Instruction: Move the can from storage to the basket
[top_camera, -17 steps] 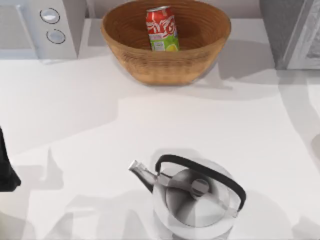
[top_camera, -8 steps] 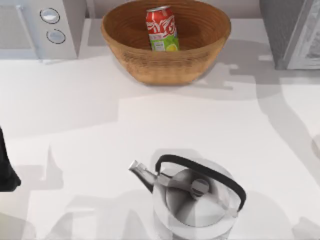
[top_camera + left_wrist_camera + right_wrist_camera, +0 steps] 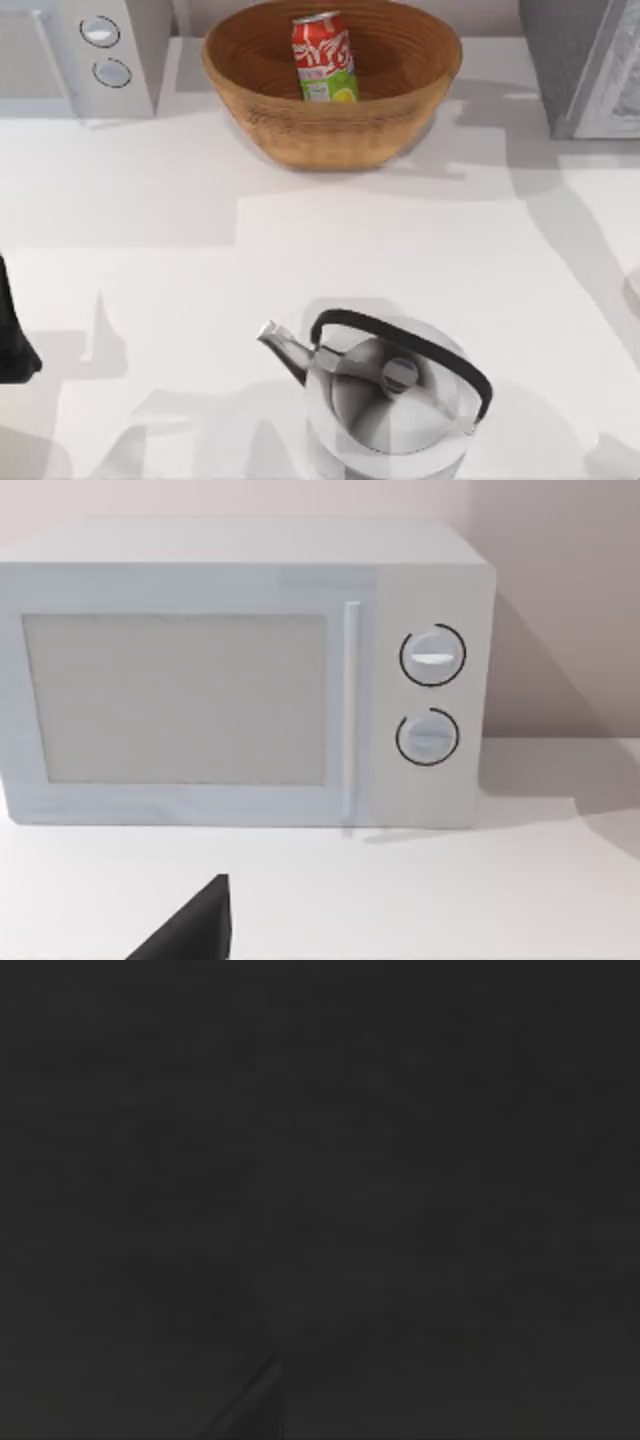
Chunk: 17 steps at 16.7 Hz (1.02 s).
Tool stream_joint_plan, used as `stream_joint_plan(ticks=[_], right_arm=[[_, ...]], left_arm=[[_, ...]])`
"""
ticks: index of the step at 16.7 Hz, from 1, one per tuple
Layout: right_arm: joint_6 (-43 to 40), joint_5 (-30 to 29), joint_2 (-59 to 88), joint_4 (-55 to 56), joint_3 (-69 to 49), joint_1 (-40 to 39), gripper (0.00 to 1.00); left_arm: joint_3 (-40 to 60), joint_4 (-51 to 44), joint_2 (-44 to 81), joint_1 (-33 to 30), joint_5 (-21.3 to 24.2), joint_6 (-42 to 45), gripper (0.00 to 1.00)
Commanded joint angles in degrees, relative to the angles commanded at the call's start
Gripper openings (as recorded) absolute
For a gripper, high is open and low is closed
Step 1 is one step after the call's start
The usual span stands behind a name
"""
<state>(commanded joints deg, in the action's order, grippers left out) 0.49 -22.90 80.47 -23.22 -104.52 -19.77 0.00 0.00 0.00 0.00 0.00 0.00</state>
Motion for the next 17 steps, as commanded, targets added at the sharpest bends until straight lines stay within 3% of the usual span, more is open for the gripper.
stream_joint_plan(ticks=[9, 13, 17], right_arm=[[-0.1, 1.0, -3.0, 1.1, 2.9, 0.8, 1.0], [-0.1, 3.5, -12.1, 3.8, 14.3, 3.0, 1.0], [-0.1, 7.5, -25.7, 7.6, 33.3, 6.2, 1.0]], left_arm=[[0.0, 0.0, 0.0, 0.0, 0.0, 0.0, 1.0], [0.0, 0.0, 0.0, 0.0, 0.0, 0.0, 1.0], [0.0, 0.0, 0.0, 0.0, 0.0, 0.0, 1.0]])
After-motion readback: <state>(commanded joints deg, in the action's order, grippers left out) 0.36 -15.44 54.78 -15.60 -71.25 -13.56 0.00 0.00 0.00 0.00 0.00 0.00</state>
